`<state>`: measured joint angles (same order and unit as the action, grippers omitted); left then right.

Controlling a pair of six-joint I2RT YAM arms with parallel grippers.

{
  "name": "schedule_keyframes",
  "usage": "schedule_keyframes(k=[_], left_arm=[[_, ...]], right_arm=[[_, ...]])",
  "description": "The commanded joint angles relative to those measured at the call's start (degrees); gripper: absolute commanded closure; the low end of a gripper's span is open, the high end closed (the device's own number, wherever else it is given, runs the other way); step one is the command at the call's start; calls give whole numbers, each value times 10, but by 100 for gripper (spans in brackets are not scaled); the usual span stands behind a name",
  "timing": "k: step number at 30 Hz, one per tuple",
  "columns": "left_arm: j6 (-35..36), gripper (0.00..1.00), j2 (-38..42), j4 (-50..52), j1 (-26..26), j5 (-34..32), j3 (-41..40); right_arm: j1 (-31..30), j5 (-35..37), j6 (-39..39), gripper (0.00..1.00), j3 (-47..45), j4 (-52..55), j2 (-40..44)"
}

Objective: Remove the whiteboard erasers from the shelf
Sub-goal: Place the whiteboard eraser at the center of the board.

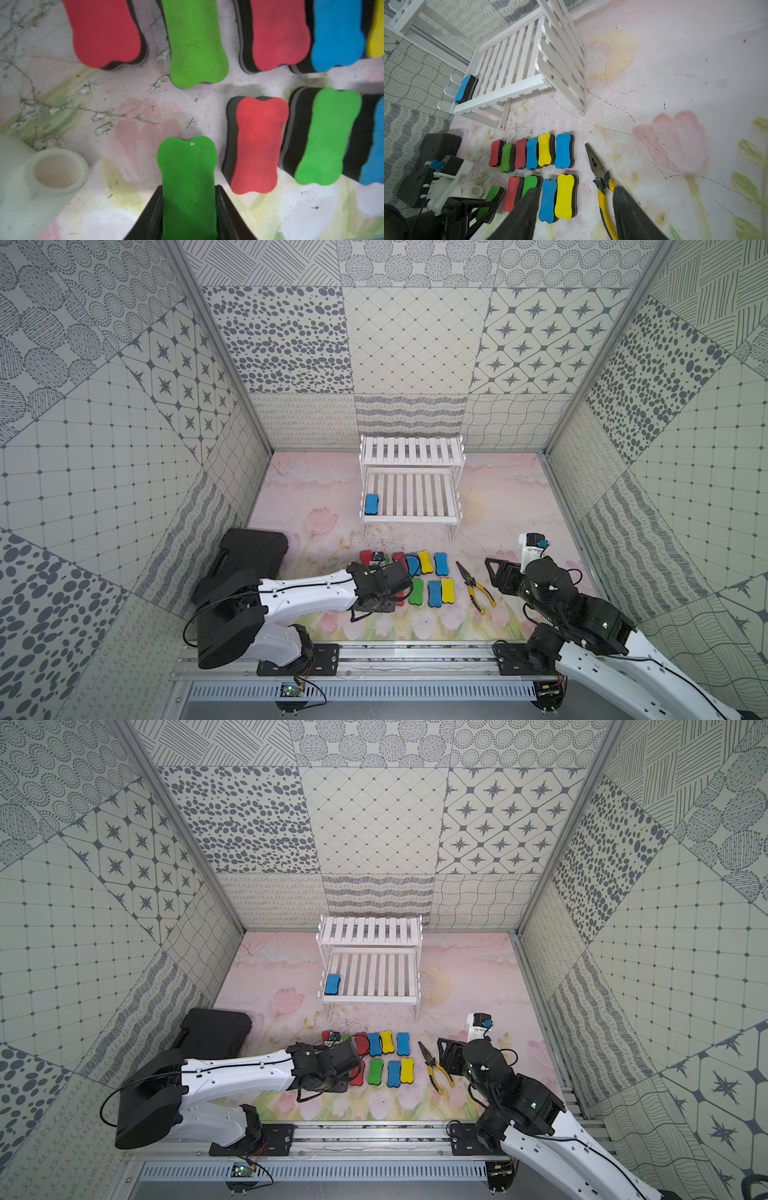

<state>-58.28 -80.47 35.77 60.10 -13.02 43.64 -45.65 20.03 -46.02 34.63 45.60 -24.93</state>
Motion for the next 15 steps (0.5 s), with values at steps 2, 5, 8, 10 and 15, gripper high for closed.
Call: schedule_keyframes(k=[2,5,8,10,15], left_arm=[[23,61,-35,-33,-15,16,14],[29,60,-46,-44,-25,20,13],[31,60,-61,-53,-30,25,14],[32,59,-67,-54,-31,30,15],[31,51,-61,-40,-30,22,20]], right_arm=[[2,6,5,38,2,-19,9],[1,6,5,38,2,-17,9],[1,6,4,38,1,-18,9],[2,6,3,38,1,-18,9],[1,7,2,38,2,-18,9]])
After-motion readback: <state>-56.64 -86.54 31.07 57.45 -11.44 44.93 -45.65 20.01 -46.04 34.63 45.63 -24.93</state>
